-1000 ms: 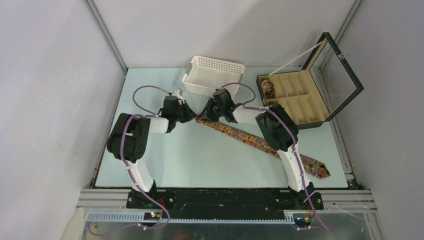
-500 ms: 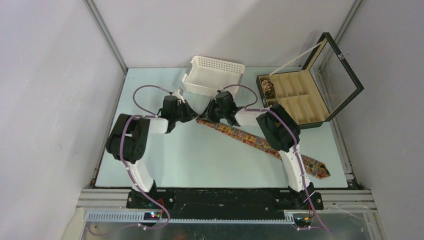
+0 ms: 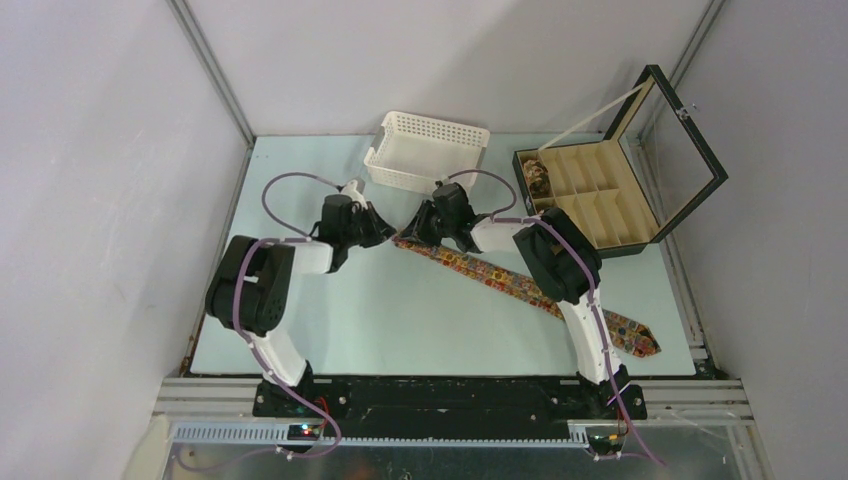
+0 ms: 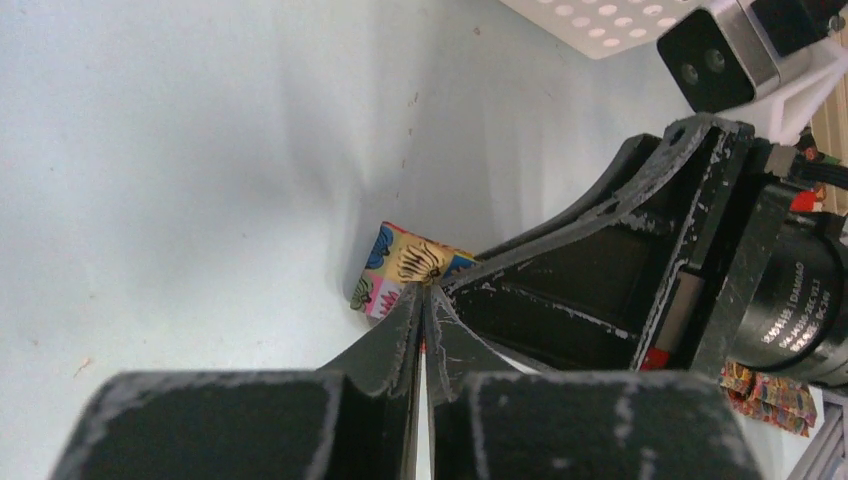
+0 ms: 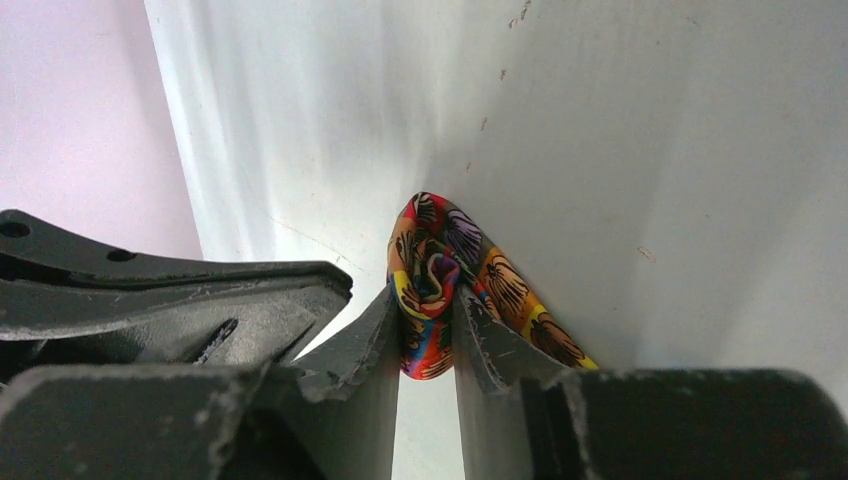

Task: Roll the ties
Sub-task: Roll the tie at the center of the board.

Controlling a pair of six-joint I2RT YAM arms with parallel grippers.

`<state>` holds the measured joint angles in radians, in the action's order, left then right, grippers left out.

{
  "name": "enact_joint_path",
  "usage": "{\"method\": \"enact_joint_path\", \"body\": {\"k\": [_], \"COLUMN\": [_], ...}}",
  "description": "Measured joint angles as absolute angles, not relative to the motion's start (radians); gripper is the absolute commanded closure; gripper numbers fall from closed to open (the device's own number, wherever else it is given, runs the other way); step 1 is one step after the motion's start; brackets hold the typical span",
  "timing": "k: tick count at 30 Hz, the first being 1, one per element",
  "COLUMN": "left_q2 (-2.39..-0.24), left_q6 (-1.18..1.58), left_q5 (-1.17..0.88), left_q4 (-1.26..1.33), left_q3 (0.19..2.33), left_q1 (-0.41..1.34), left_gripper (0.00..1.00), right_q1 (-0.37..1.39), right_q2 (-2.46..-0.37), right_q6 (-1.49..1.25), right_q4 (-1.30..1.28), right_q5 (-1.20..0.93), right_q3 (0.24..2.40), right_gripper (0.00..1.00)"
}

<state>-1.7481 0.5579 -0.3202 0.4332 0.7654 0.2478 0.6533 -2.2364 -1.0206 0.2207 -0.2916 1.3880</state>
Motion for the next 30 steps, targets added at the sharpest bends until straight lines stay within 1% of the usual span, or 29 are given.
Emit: {"method": "enact_joint_path", "body": {"k": [9,16,20,25,28,30], "left_q2": [-1.729,-1.729,-1.731,-1.745,-1.75,-1.752], "left_q6": [0.568,0.569,0.569,0.568,0.568,0.568], "left_q5": [-0.323,-0.322,-0.322,-0.321,-0.319,-0.318], "left_q4": [0.451,0.461,0.461,0.458,0.454,0.454], "left_q3": [0.698,0.695,0.696,0.707,0.712,0.714], "left_q1": [0.262,0.277,0.278,0.279,0.279,0.279], "left_gripper": [0.94,0.94,0.94,0.94,0.94,0.95], "right_q1": [0.653,0.653,0.653,0.653,0.653,0.653], "right_q2": [-2.234,-2.233,-2.231,-2.21,-2.185,-2.166], "right_q6": [-1.022,-1.025,-1.028,-1.013,-0.987,-0.969], "right_q4": [0.223,0.227,0.23,0.219,0.189,0.167], "right_q5": [-0.292,-0.293,-0.294,-0.287,-0.27,-0.257], "right_q3": [1.386,1.386,1.386,1.38,1.372,1.369], "right_gripper": [0.68,0.63,0.53,0.46,0.36,0.34]}}
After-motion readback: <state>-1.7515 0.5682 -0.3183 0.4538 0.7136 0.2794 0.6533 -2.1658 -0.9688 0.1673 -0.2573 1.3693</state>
